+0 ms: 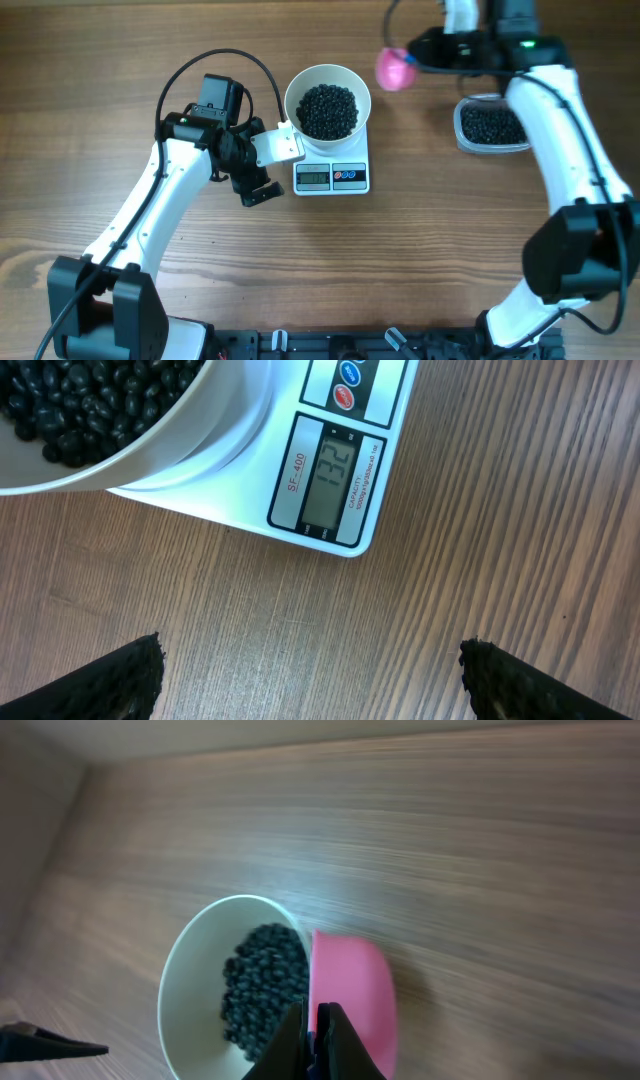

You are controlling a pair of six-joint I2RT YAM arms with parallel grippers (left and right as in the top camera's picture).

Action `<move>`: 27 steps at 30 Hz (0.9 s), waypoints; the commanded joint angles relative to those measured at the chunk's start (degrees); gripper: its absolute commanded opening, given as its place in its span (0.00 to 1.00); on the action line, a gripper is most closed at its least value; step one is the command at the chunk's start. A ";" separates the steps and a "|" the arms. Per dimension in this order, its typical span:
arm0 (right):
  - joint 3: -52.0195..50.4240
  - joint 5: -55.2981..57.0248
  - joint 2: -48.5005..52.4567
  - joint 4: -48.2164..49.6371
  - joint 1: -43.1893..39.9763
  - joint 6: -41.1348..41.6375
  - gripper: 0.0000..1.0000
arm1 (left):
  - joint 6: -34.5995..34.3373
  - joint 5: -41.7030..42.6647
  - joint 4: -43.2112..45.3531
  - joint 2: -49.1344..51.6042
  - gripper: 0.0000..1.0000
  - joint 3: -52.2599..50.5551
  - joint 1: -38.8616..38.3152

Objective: Scoop item into bowl and weigh 150g on scale
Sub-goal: 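Move the empty scoop back over the bean tub, then dip the pink scoop into the bean tub and scoop beans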

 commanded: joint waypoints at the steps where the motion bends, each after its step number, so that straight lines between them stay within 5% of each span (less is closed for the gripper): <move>1: 1.36 -5.55 -4.52 -4.39 -7.98 0.83 0.04 | 1.11 0.72 -0.04 -0.20 1.00 0.50 -0.31; 7: 1.33 -1.22 -4.48 -20.83 -17.40 -9.73 0.04 | 1.11 0.72 -0.04 -0.20 1.00 0.50 -0.31; 12: 1.29 17.38 -4.04 -26.67 -18.49 -13.77 0.04 | 1.11 0.72 -0.04 -0.20 1.00 0.50 -0.31; 16: -1.66 24.50 -3.67 -25.11 -18.49 -15.67 0.04 | 1.11 0.72 -0.04 -0.20 1.00 0.50 -0.31; 27: -17.05 17.62 -3.58 -2.93 -18.49 -8.00 0.04 | 1.11 0.72 -0.04 -0.20 1.00 0.50 -0.31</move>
